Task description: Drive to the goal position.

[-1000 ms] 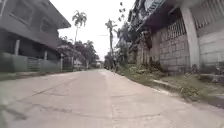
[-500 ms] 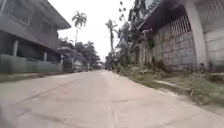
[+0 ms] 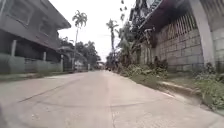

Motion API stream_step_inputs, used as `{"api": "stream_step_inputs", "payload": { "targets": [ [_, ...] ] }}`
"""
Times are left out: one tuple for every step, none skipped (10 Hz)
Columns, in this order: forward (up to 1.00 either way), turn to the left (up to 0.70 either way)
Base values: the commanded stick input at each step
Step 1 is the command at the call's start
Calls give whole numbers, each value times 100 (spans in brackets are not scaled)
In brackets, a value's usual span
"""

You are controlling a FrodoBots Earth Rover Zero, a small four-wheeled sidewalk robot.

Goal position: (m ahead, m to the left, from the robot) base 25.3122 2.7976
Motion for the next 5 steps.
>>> {"api": "stream_step_inputs", "payload": {
  "targets": [
    [50, -50],
    [50, -1],
    [50, 0],
    [50, 0],
    [50, 0]
  ]
}}
